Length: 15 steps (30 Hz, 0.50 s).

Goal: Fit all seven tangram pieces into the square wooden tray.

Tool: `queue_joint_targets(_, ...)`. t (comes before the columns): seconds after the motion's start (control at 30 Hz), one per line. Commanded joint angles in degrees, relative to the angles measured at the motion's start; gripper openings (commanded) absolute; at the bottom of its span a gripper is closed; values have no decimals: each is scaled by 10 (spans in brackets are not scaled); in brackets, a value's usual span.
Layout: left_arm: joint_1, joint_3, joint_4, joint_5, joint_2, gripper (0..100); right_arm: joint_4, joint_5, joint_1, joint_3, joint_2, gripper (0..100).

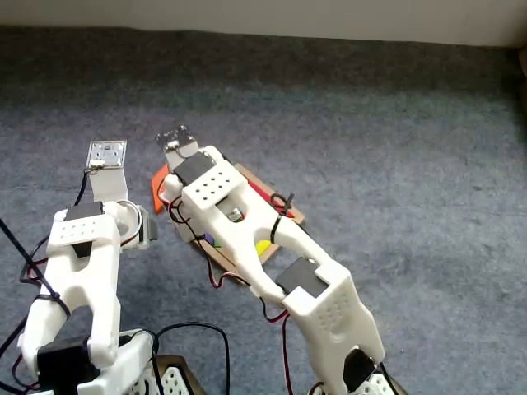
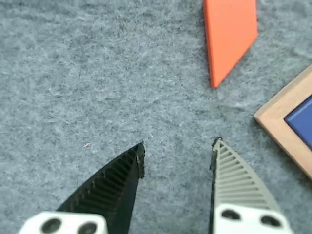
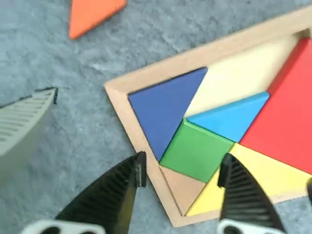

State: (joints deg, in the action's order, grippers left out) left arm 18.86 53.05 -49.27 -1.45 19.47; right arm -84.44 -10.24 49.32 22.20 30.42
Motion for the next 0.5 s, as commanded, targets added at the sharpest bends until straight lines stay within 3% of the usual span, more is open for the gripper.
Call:
queue_joint_targets(0.0,-14,-1,6,-4,19,231,-29,67,-34,27,-77,76)
queue_joint_targets(0.07,-14,-1,6,-4,19,231,-30,100,-55,24,-105,0)
queue_joint_targets(0.47,-12,-1,5,-4,19,231,-18,115,-196,-127,-261,5)
